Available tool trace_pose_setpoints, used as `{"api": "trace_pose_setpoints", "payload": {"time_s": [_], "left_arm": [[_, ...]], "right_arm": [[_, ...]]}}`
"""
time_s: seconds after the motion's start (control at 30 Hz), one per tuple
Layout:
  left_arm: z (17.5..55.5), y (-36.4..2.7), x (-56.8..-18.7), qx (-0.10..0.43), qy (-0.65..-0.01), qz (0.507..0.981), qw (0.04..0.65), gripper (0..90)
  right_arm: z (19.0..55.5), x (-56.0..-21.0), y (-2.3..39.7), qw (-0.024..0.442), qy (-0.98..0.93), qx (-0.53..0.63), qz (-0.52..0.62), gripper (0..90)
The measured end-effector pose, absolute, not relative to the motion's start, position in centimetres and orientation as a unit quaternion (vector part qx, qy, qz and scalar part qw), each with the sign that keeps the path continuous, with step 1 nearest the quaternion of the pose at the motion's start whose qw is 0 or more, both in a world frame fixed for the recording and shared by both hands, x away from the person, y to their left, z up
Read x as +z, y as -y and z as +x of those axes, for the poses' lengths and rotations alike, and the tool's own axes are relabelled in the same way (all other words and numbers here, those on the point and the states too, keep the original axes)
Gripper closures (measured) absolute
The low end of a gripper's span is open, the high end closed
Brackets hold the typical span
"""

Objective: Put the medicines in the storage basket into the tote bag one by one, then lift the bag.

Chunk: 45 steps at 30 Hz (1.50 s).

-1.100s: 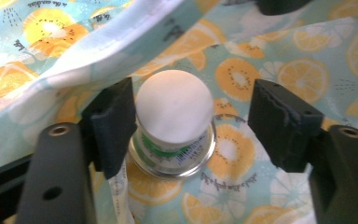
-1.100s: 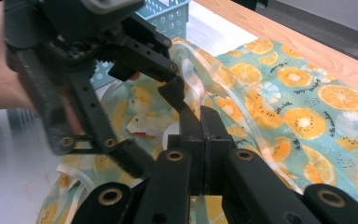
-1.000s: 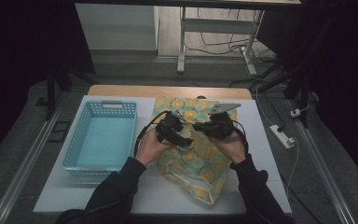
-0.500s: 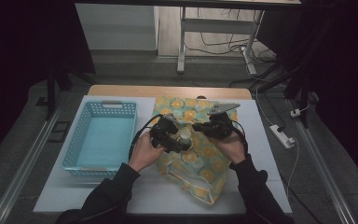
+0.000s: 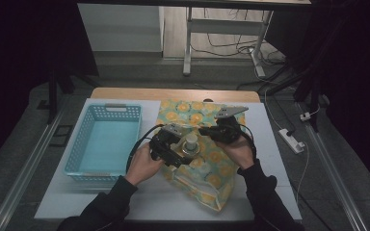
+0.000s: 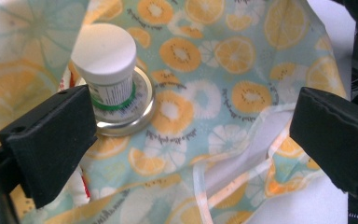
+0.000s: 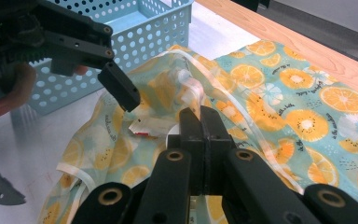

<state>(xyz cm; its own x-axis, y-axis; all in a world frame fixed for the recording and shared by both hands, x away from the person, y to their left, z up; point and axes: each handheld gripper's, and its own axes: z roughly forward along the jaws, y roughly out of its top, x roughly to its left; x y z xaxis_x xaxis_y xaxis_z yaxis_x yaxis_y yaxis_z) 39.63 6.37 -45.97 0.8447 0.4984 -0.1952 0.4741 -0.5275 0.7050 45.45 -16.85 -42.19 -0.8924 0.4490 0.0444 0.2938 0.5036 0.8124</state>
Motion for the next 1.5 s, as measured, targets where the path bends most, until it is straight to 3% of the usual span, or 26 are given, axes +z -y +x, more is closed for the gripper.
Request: {"api": "trace_pose_setpoints", "payload": {"time_s": [1.13,1.5], "left_arm": [[38.4,-5.8,-49.9,0.010,-0.285,0.896,0.341,1.6],[38.3,-4.8,-51.3,0.012,-0.259,0.916,0.307,4.6]], "right_arm": [[45.4,-42.1,17.0,0.085,-0.864,0.448,0.214,90.0],[45.4,-42.2,16.9,0.083,-0.864,0.448,0.214,90.0]]}}
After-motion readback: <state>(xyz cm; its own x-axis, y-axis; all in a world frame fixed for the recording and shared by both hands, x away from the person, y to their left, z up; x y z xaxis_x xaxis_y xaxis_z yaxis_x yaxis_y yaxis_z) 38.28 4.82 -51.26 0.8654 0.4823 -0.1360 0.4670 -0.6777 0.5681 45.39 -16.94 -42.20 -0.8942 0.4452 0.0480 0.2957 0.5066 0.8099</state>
